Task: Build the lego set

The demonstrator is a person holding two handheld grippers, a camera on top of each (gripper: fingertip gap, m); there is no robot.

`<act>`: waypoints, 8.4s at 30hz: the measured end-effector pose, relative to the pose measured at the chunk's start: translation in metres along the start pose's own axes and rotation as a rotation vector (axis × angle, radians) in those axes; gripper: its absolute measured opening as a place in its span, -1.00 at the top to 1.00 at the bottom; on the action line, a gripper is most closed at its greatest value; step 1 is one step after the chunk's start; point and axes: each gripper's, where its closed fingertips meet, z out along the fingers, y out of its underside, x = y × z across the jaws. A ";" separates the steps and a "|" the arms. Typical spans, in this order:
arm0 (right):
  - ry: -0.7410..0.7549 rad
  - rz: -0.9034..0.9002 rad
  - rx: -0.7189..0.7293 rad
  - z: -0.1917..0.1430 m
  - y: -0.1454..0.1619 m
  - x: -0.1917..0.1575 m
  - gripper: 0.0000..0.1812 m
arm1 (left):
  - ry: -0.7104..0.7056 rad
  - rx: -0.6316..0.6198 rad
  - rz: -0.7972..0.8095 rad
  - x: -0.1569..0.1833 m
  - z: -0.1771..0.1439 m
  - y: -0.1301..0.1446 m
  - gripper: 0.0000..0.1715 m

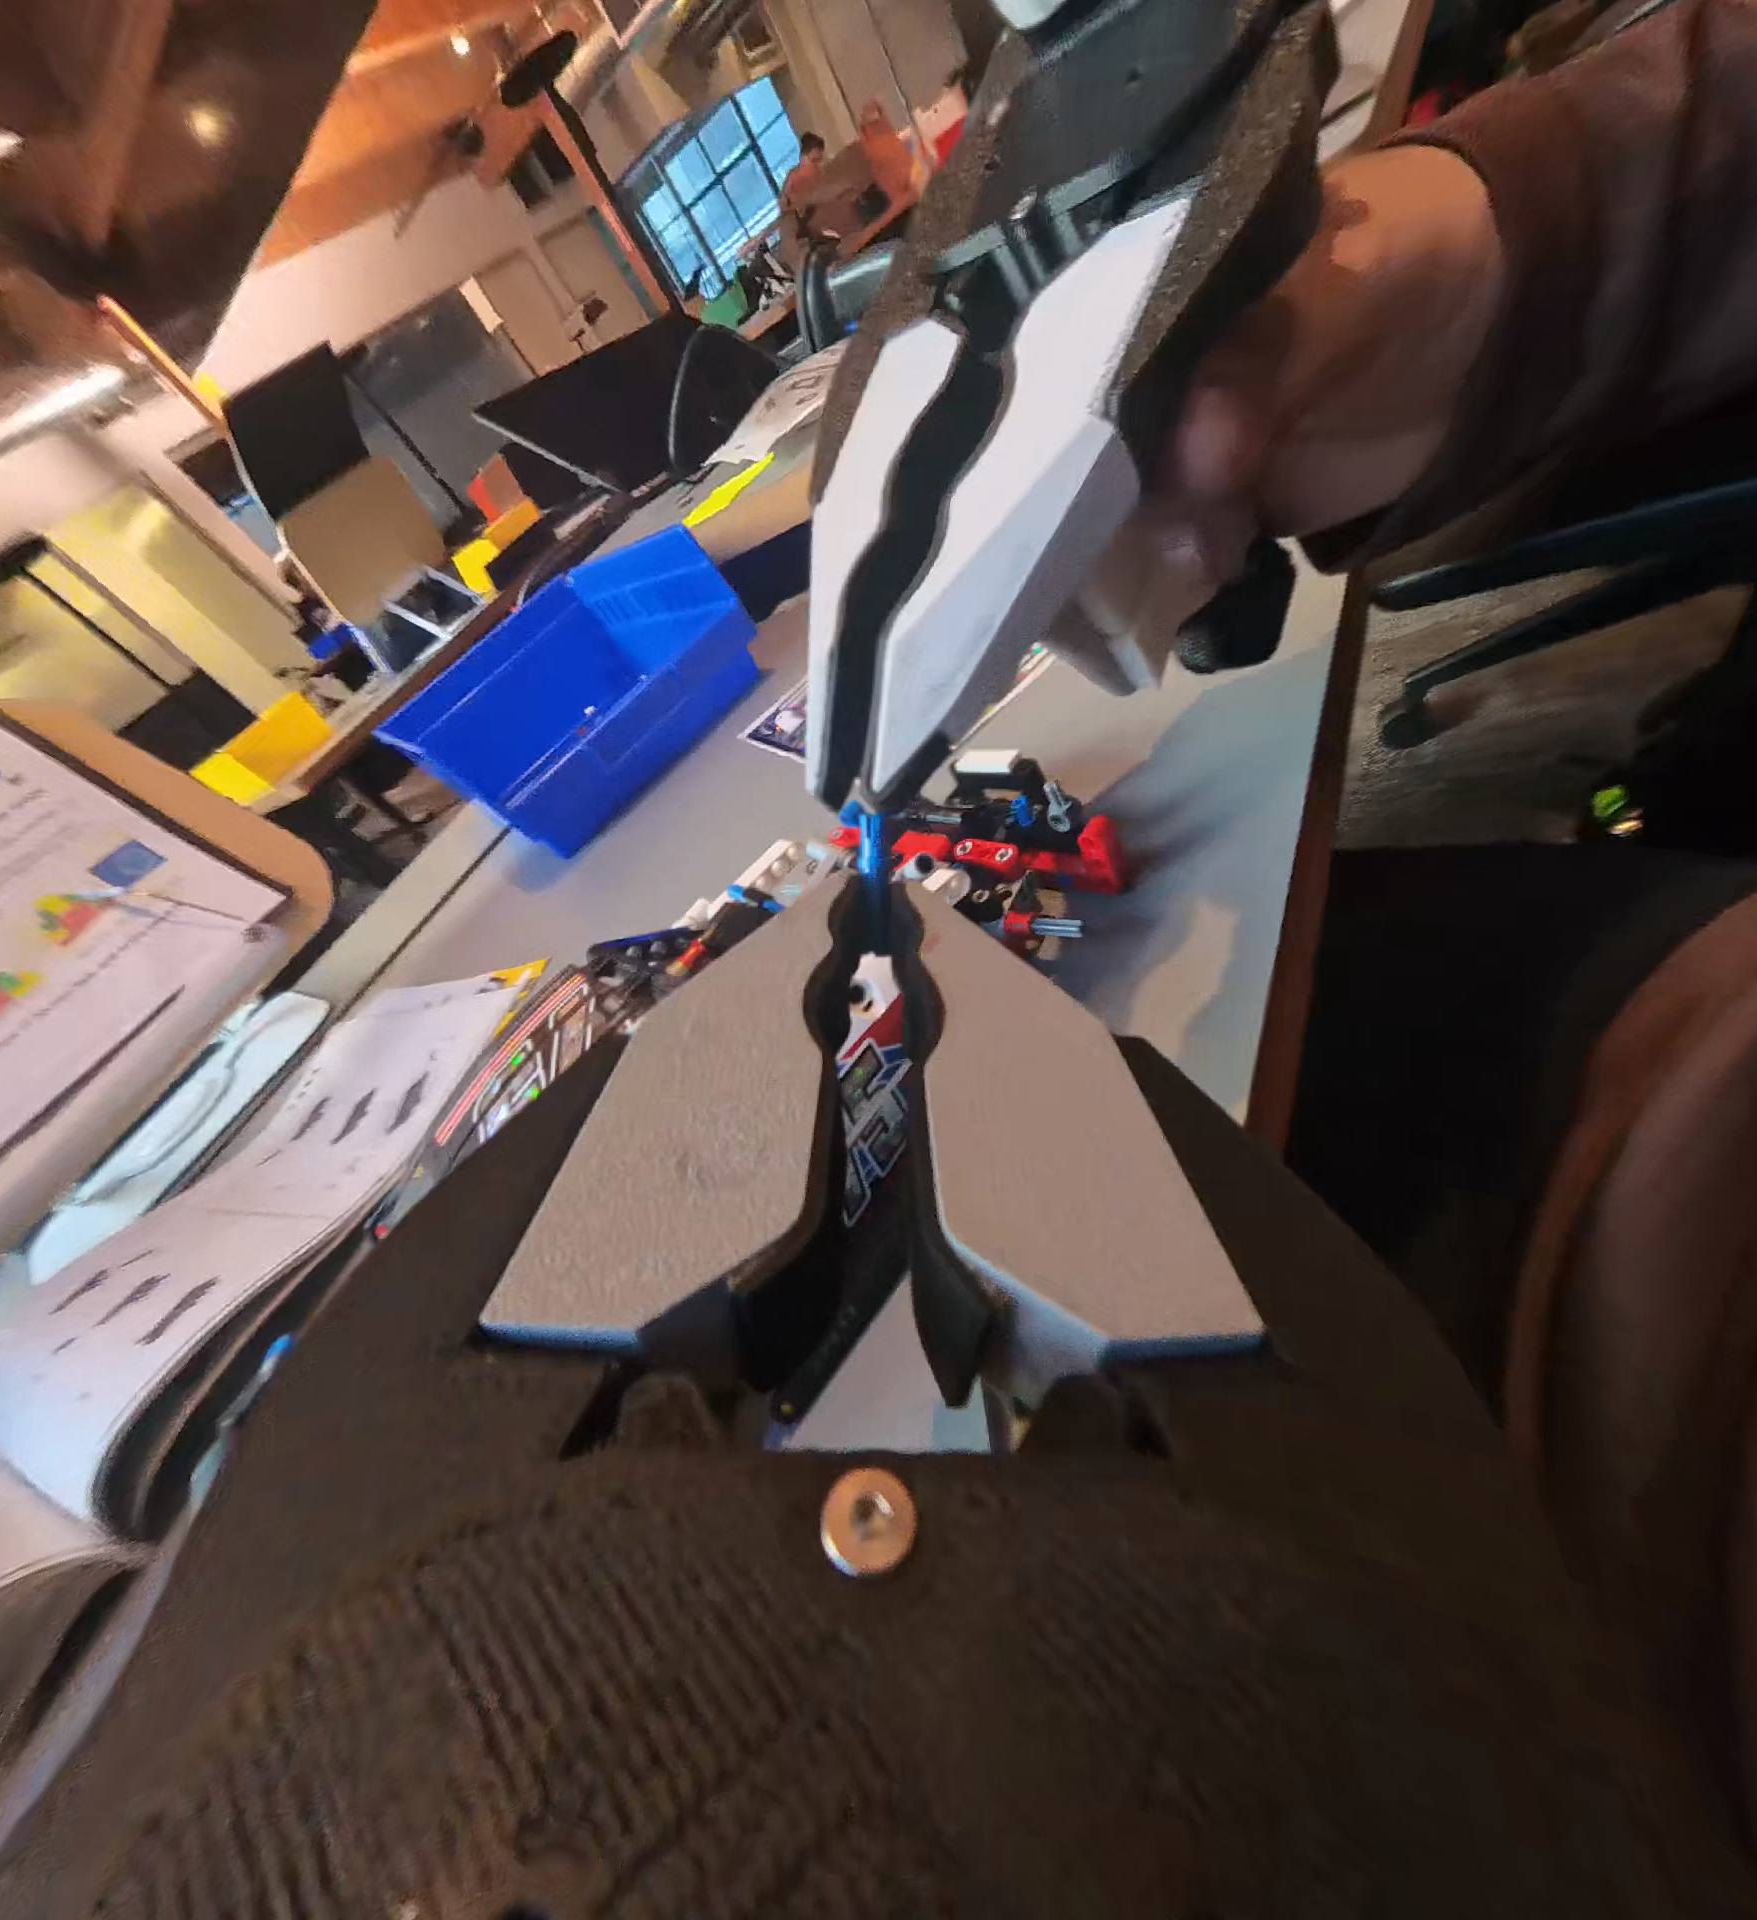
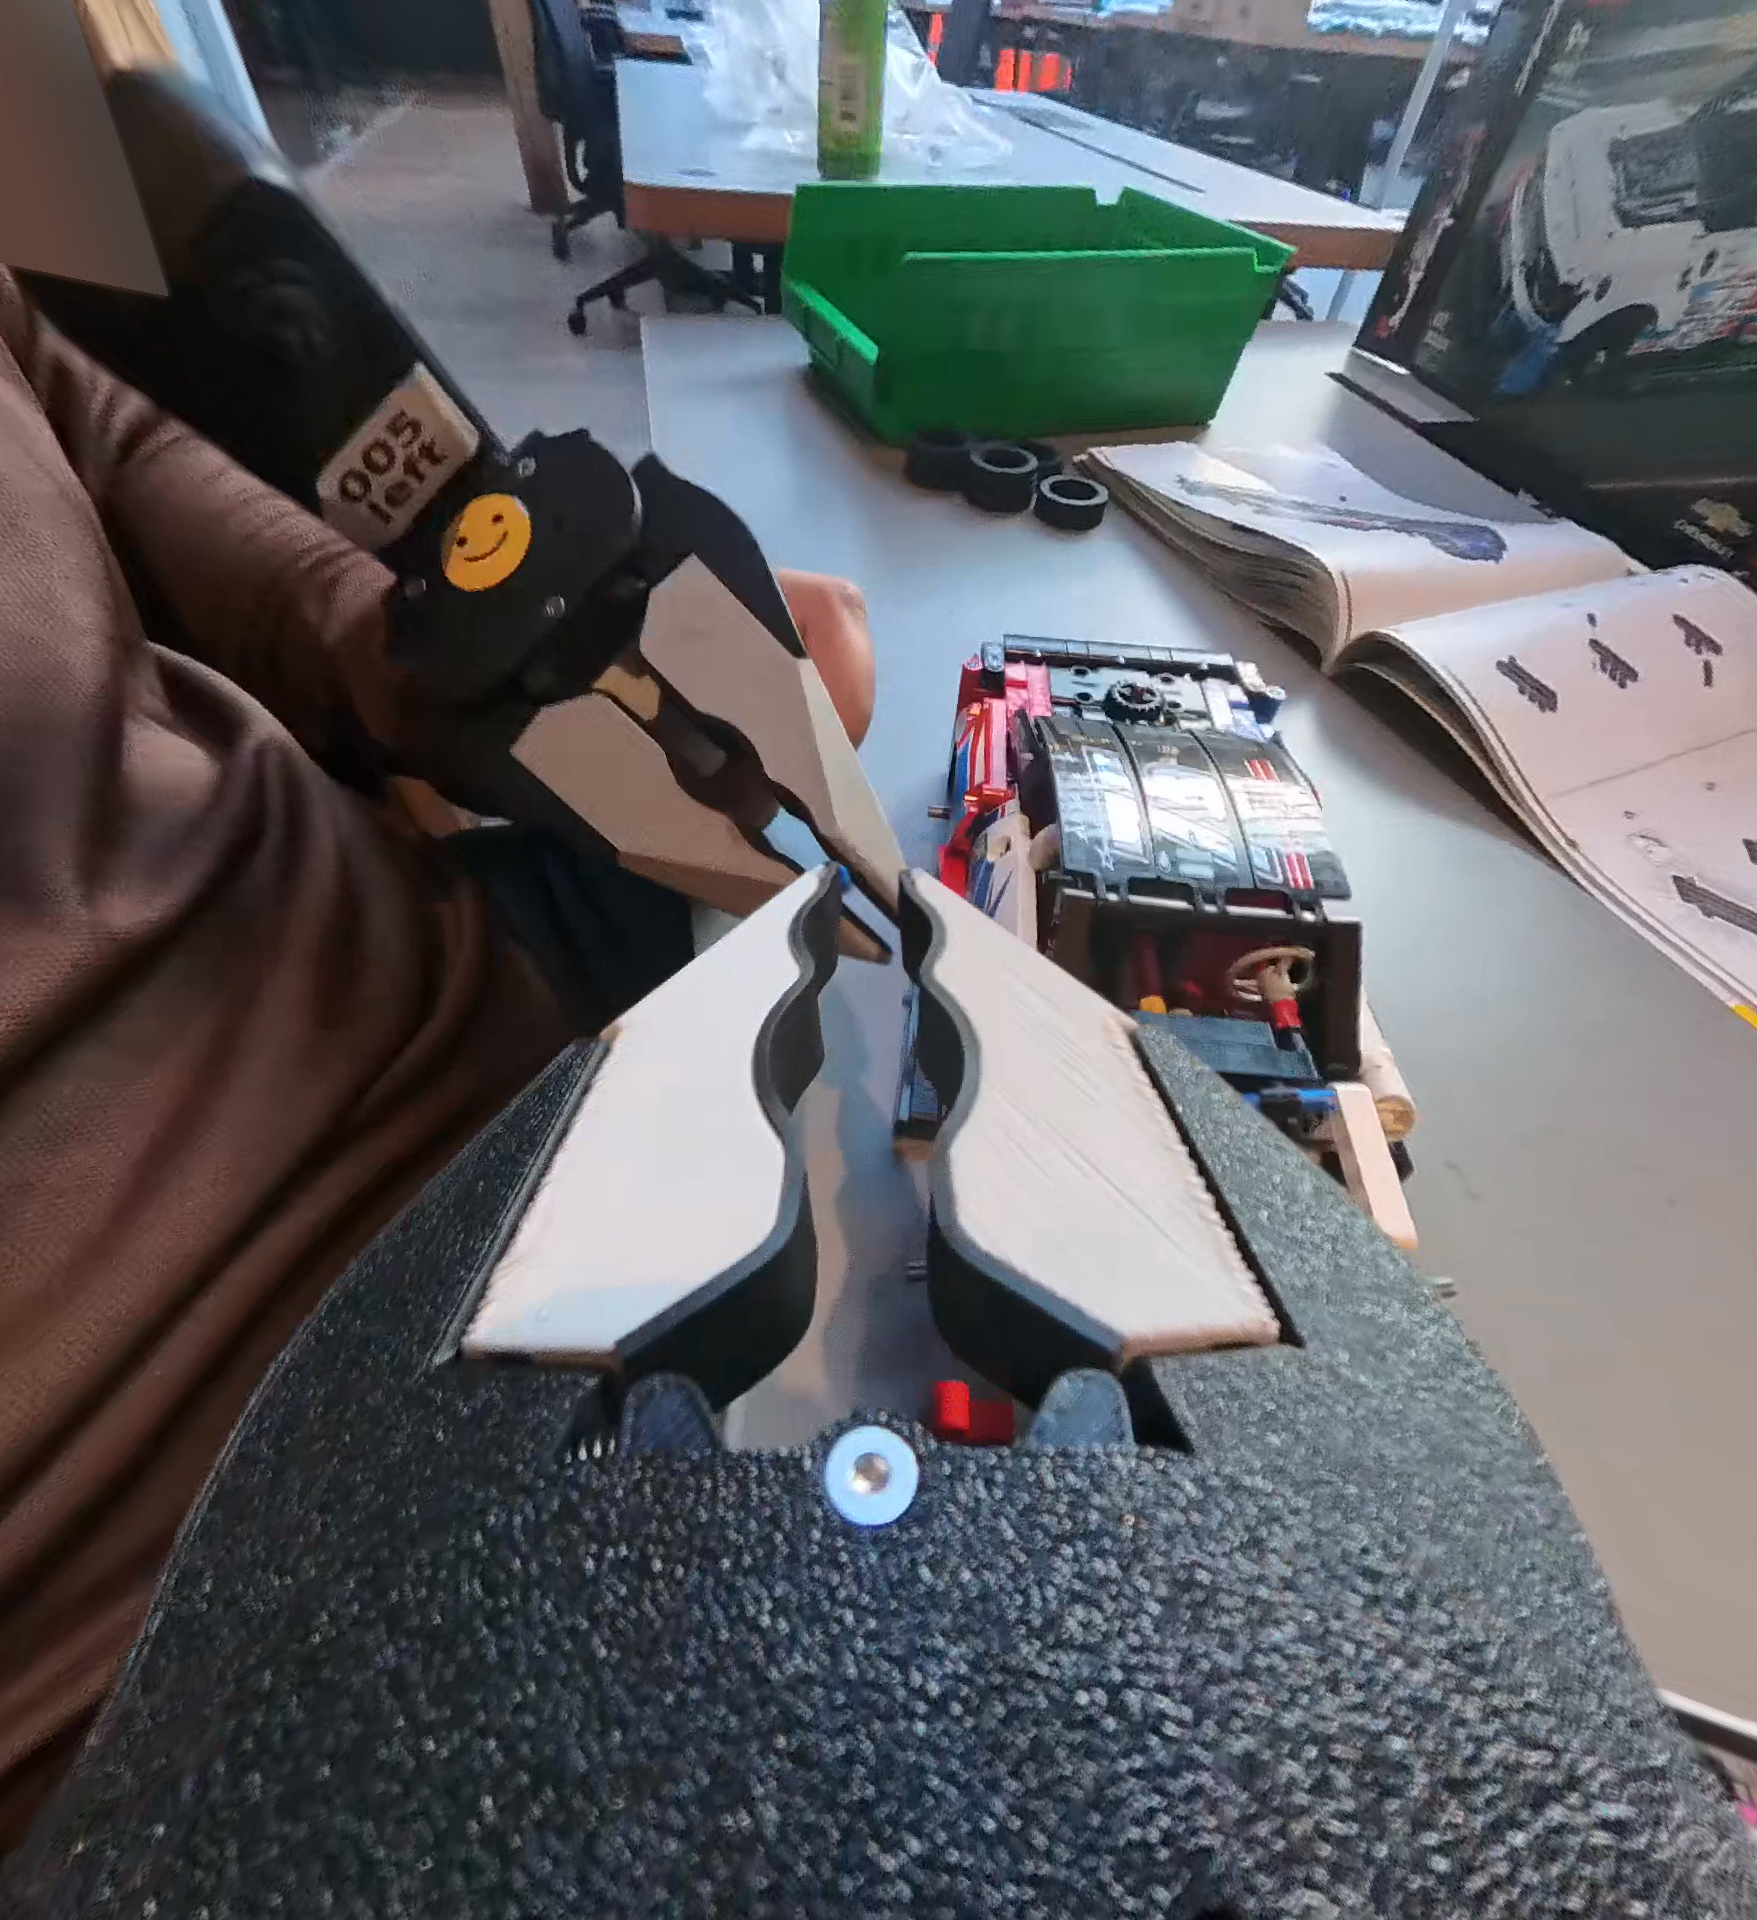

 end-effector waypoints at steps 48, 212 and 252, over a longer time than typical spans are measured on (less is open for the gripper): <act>0.275 -0.126 -0.243 -0.010 0.028 0.056 0.96 | 0.795 -0.264 0.086 -0.051 0.031 0.008 0.58; -0.126 0.795 -0.134 0.007 0.052 0.058 0.82 | 0.269 -0.352 -0.875 -0.044 -0.087 0.074 0.46; 0.099 0.337 -0.211 -0.053 0.079 0.095 0.39 | 0.236 -0.462 -0.714 -0.025 -0.060 0.084 0.88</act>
